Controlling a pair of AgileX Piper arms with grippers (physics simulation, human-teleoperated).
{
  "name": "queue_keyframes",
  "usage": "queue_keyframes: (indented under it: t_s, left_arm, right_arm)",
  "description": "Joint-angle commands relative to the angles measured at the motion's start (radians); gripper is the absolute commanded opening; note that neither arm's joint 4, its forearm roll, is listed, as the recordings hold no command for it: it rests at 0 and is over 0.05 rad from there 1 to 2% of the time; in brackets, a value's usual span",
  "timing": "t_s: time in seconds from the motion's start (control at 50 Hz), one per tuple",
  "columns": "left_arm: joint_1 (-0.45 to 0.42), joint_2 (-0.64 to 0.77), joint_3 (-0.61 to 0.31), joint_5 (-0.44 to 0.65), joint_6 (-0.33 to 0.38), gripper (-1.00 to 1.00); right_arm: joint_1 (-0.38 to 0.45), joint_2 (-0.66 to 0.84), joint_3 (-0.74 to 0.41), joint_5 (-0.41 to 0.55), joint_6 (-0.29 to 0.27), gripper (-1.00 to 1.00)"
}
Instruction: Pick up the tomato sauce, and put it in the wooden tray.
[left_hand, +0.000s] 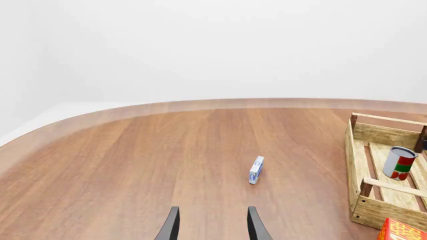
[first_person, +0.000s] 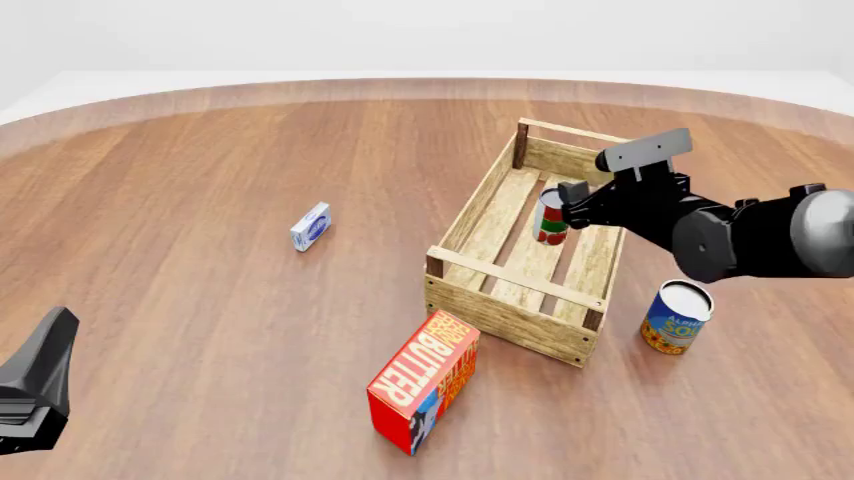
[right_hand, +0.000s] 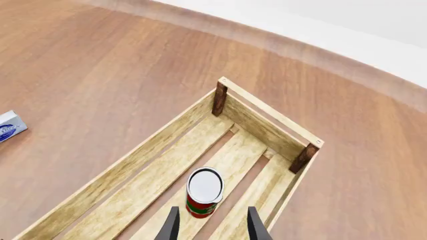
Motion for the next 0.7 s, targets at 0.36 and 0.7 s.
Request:
queue_keyframes:
  t_s: [0.36,0.7]
  left_arm:
    - [0.0,0.0,0.0,0.0,0.0,1.0]
    - [0.0,0.0,0.0,0.0,0.0,1.0]
  right_arm:
    - [0.003,-0.161,0.076,0.049,-0.013,1.0]
    - [0.02,-0.225,0.123,0.065,-0.008,1.0]
